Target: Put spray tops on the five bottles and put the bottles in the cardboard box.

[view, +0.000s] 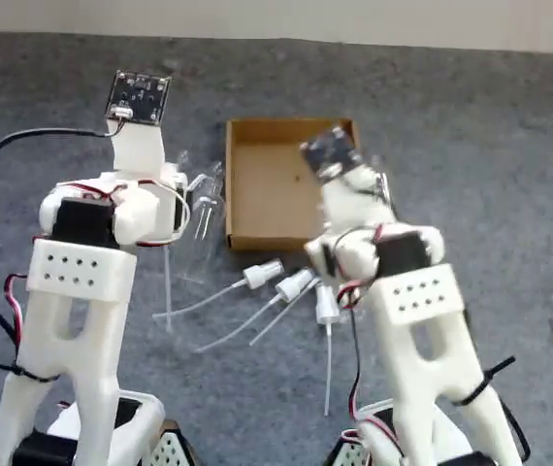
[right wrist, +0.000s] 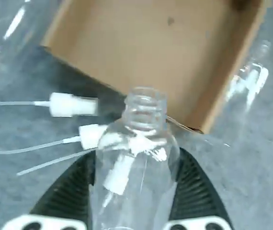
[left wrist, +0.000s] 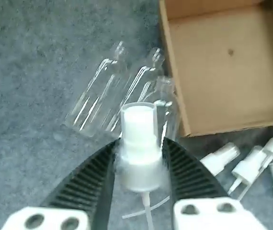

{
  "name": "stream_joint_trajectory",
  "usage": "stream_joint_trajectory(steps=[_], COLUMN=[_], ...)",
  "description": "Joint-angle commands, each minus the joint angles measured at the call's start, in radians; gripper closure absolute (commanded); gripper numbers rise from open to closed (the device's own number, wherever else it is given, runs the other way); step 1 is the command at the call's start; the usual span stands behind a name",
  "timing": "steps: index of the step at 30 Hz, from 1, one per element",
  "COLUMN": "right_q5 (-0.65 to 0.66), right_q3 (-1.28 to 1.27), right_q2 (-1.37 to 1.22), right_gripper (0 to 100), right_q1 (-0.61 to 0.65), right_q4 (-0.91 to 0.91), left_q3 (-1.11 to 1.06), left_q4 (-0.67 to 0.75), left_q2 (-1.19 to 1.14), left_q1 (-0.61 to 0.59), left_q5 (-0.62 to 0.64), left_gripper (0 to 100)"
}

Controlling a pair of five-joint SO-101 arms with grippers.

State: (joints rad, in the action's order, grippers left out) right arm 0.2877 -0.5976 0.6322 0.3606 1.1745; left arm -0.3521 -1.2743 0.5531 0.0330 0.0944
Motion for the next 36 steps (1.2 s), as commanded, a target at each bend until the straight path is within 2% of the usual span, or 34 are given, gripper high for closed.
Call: stream_joint_trajectory(steps=[1, 10, 17, 29, 36], right_q5=[-0.012, -0.014, -0.014, -0.012, -0.008], right_q3=[-0.028, -0.087, -0.180, -0.182, -0.185], right_q2=[0.068, 0.077, 0.077, 0.077, 0.077], right_gripper=[99.5, 99.5, 99.5, 99.5, 99.5], right_q1=[0.068, 0.163, 0.236, 0.237, 0.237], right_q4=[-0.048, -0.125, -0.214, -0.225, -0.216], left_q3=[-0.008, -0.219, -0.292, -0.315, -0.317], left_q4=[0.061, 0.143, 0.157, 0.157, 0.153], left_q2=[0.110, 0.380, 0.499, 0.527, 0.529], left_q1=[0.074, 0.102, 0.102, 0.101, 0.044], left_q5=[0.058, 0.058, 0.057, 0.060, 0.061], left_gripper=[100, 100, 100, 100, 100])
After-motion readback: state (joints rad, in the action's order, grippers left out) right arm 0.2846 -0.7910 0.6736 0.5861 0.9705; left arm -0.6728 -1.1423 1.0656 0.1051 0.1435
